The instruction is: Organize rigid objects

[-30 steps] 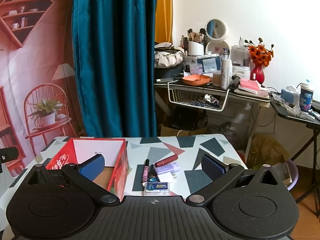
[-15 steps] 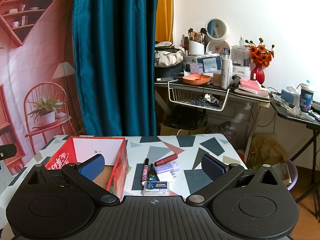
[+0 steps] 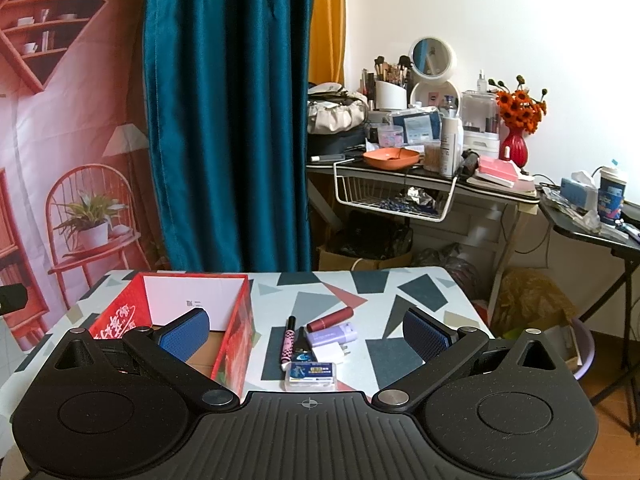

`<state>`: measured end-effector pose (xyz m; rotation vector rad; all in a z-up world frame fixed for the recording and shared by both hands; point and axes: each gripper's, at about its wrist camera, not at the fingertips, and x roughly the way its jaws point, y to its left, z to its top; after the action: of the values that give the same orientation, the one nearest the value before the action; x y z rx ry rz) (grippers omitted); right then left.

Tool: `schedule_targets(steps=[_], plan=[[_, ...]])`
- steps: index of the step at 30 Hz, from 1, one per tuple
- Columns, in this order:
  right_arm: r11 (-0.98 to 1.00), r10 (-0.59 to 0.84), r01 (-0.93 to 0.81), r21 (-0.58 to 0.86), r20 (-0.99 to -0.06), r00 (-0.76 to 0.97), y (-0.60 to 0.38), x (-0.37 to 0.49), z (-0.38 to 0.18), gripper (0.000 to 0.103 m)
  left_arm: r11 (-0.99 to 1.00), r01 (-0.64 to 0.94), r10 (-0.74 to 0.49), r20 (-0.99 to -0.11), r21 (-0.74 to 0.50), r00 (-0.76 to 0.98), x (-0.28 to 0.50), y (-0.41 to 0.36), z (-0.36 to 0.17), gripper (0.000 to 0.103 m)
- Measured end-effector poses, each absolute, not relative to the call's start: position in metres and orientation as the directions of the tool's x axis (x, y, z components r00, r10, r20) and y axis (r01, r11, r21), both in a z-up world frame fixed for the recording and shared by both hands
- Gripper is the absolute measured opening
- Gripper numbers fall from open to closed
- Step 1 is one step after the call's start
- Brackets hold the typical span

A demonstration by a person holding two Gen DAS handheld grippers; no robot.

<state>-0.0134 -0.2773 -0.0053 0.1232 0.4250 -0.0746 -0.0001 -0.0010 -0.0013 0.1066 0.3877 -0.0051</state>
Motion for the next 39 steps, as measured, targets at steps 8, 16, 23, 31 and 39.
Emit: schedule_targets(steps=[8,16,23,31,39], plan=[[0.99,-0.047,0.098,0.101,-0.415,0.909,-0.2785,-0.0125,-0.006,0.103,0.995,0.02,0.019,-0.374,0.102,0.927,-0.0009,-0.0002,-0.0014,0.103],[0.99,-0.047,0.097,0.1,-0.416,0.908,-0.2779,-0.0126,-0.0062,0.103,0.995,0.019,0.02,-0.376,0.101,0.927,-0.0006,0.0007,-0.0017,0.103],[0.99,-0.049,0.099,0.099,-0.412,0.91,-0.2818,-0.0139,-0.0038,0.103,0.995,0.014,0.024,-0.374,0.098,0.927,-0.0001,0.0003,-0.0025,0.103],[0.99,-0.05,0.099,0.098,-0.413,0.909,-0.2792,-0.0139,-0.0037,0.103,0.995,0.014,0.024,-0.374,0.096,0.927,0.0003,0.0001,-0.0025,0.103],[0.991,-0.051,0.099,0.095,-0.413,0.909,-0.283,-0.0138,-0.0054,0.103,0.996,0.014,0.022,-0.376,0.093,0.926,0.0002,0.0,-0.0025,0.103]])
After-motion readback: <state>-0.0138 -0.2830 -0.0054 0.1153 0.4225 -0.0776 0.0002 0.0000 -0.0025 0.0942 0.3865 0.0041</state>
